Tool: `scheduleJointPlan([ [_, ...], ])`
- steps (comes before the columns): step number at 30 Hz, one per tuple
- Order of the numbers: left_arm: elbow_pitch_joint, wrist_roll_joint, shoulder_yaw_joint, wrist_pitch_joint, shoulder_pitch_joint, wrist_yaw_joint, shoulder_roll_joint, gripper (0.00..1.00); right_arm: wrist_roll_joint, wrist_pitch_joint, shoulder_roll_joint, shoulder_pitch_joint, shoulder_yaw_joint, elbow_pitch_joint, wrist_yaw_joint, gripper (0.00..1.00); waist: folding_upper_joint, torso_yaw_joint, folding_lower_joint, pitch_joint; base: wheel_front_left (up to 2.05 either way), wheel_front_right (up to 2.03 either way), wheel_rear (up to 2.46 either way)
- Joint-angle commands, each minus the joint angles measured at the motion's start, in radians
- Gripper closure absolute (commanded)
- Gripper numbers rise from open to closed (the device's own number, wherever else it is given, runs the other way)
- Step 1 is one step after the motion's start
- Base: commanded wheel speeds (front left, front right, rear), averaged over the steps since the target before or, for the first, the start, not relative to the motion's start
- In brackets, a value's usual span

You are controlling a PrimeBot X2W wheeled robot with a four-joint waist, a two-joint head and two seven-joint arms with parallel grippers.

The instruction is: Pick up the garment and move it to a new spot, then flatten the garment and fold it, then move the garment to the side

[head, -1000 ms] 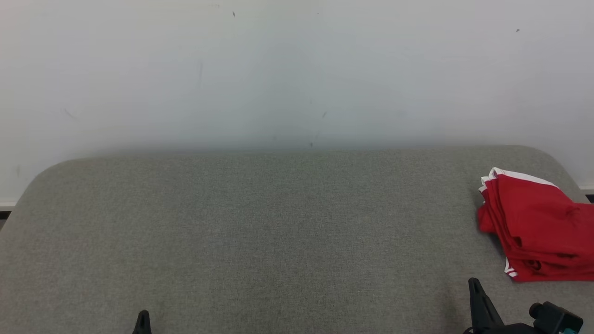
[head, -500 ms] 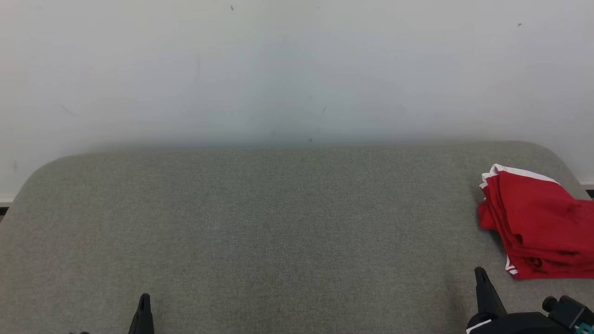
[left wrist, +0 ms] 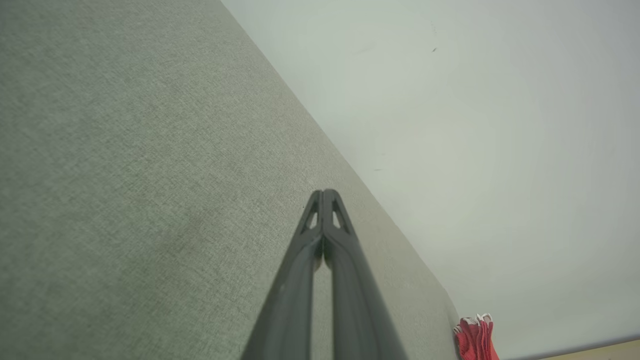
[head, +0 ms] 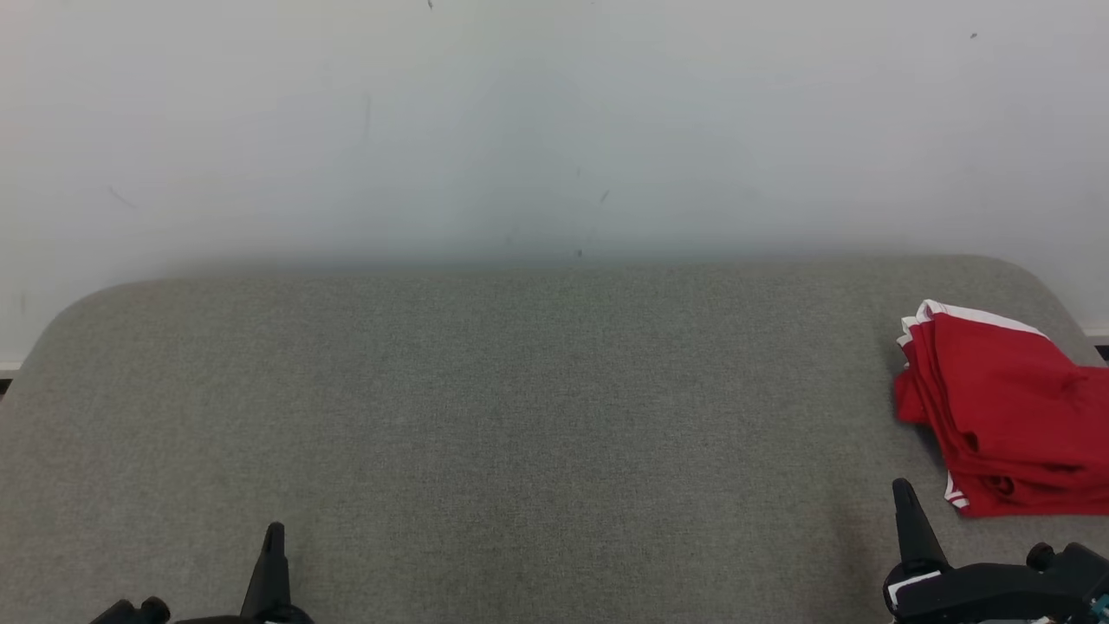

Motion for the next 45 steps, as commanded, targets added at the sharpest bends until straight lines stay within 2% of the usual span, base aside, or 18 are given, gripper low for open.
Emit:
scheduleJointPlan([
  [1,-0.004,-0.039,0.000,0.009,-0.035,-0.001,0.004,1.00,0.040,0.005,-0.001,-0.025,-0.007,-0.010,-0.001,1.00,-0.0001,0.000,-0.0001,0.002,0.00,0.00,0.00],
  [45,0.052,-0.434,-0.004,0.114,-0.165,-0.002,0.005,1.00,0.448,0.081,-0.001,-0.092,-0.054,-0.001,-0.002,1.00,-0.0001,-0.006,-0.0001,0.045,0.00,0.00,0.00],
])
